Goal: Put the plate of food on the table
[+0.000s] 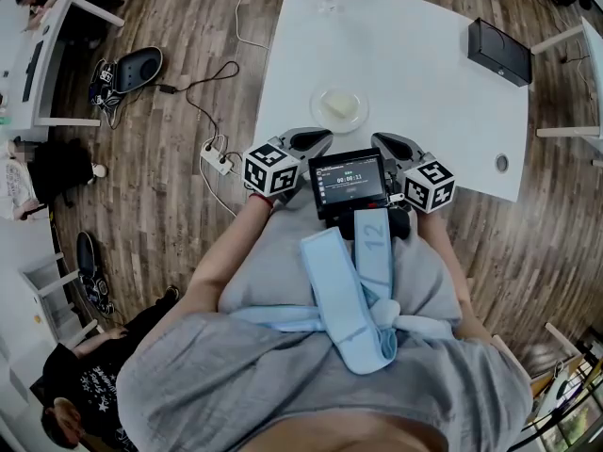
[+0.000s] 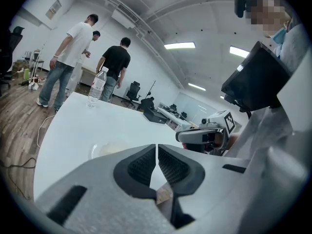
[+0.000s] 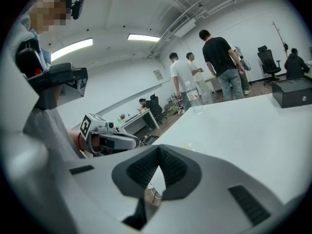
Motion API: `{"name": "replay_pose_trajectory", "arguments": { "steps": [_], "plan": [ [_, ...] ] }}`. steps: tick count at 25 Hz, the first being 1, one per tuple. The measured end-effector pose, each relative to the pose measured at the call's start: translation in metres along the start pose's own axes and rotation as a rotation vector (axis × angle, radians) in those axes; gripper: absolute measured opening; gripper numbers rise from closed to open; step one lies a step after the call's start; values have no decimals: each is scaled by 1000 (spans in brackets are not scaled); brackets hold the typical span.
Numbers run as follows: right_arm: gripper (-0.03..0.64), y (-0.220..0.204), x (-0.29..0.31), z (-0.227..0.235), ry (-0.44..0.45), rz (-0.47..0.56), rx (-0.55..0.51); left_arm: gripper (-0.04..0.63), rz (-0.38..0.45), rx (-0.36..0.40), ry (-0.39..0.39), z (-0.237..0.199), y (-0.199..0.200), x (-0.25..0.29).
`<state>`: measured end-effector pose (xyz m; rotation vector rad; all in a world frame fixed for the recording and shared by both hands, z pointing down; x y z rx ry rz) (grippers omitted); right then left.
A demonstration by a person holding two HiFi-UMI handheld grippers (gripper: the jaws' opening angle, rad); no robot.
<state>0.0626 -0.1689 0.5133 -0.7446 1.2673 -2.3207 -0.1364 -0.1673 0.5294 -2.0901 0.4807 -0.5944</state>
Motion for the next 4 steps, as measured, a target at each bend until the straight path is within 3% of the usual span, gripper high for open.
{"name": "replay_pose_trajectory", "arguments": {
  "steps": [4],
  "plan": [
    [30,1,0,-1,0,4,1,31,-4,5,-8,1,0,1]
  ]
}}
Point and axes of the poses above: the fingertips, and each gripper's own axes: x forward along the fingers, z to its right, y out of its top, the point moved 7 cm from there along -x, backward along the fingers, and after that the axes turned 9 degrees about z, right-handed, at the moved point
